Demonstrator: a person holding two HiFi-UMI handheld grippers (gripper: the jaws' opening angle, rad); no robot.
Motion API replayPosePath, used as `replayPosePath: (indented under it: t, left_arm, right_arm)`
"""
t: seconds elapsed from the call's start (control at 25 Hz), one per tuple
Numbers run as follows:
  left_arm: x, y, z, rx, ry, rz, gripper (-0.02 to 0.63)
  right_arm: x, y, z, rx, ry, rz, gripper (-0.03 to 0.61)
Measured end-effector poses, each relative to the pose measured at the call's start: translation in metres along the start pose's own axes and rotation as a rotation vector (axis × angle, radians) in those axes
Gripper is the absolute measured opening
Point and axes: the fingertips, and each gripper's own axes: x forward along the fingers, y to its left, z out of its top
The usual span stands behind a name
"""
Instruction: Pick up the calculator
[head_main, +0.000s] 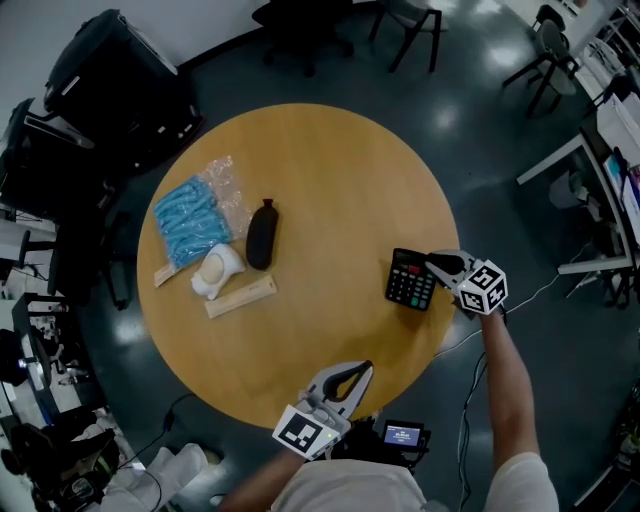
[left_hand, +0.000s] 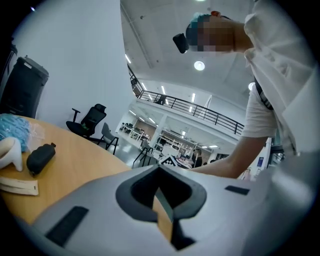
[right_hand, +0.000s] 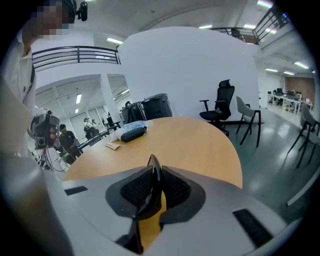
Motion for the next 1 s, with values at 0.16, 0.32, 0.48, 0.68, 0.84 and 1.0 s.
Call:
replayPosePath:
  t: [0.16,0.32,0.48,0.68,0.84,1.0]
  left_arm:
    - [-0.008,-0.010,0.004,0.016,-0.012,0.031,0.006]
    - [-0.018,-0.024,0.008,0.061,-0.033,0.057,0.006]
    - [-0.033,-0.034,-0.003,0.181,-0.060,0.128,0.006]
    - [-0.062,-0.056,-0.016,0.217,-0.083,0.255,0.006]
    - [-0.083,-0.087,-0.024,0.212,-0.110,0.269,0.006]
    - [-0.094,-0.122,-0.025,0.258,-0.129,0.252,0.006]
  right_arm:
    - [-0.019,0.028,0.002,0.023,-0.068,-0.110,0.055]
    - [-0.037,0.062,-0.002,0.036,-0.116,-0.179,0.051]
    - [-0.060,0.105,-0.011,0.021,-0.160,-0.256,0.051]
    - [-0.113,0.183,-0.004,0.023,-0.250,-0.342,0.051]
    - [-0.170,0.251,0.009,0.041,-0.349,-0.417,0.051]
    - [-0.219,0.299,0.005,0.086,-0.419,-0.479,0.051]
